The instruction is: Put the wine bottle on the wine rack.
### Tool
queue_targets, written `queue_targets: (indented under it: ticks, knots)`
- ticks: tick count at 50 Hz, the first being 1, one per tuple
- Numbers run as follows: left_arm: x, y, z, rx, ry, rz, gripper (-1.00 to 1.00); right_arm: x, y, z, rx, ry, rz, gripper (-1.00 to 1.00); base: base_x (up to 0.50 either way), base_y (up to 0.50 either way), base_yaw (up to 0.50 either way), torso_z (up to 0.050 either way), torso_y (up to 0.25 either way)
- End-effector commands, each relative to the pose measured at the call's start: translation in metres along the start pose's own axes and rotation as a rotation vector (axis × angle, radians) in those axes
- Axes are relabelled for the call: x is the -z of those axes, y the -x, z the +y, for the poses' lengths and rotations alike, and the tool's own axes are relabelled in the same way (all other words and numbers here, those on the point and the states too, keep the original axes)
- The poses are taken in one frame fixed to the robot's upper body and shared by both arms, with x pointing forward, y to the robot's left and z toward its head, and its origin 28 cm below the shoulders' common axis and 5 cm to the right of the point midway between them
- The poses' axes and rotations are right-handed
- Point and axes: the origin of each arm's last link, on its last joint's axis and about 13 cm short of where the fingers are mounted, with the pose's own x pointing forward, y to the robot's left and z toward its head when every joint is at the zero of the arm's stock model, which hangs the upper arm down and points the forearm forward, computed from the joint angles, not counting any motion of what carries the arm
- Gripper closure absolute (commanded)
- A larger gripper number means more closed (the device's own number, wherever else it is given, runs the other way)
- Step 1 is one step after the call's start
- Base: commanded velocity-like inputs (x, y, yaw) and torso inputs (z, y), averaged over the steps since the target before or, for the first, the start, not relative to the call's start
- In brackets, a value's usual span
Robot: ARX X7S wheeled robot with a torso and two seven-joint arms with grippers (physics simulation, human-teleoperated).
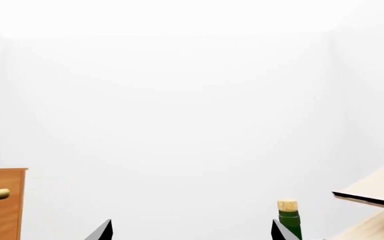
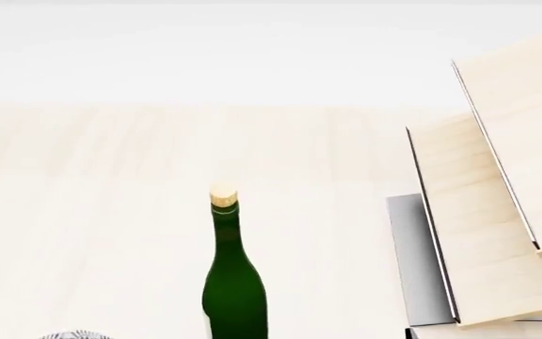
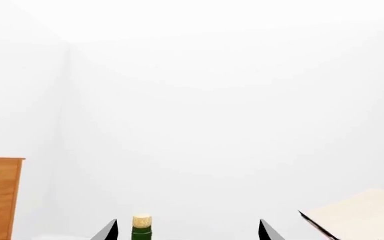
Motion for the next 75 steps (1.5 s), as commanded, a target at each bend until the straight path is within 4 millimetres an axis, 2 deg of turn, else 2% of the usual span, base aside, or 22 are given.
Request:
queue_targets:
  ticks: [1,75]
  knots:
    - [0.0004,0.0005,0.0002,-0.002,0.002,0.000,-1.00,0.0012,0.0005,0.0001,0.001,0.001,0.002,-1.00,0.00,-0.10,0.00,0.000,0.000]
    - [-0.0006,0.0007,-0.0003,0.006,-0.004,-0.002,-1.00,0.0002,-0.0008,-0.0002,0.000,0.001,0.000,-1.00,0.00,-0.10,0.00,0.000,0.000]
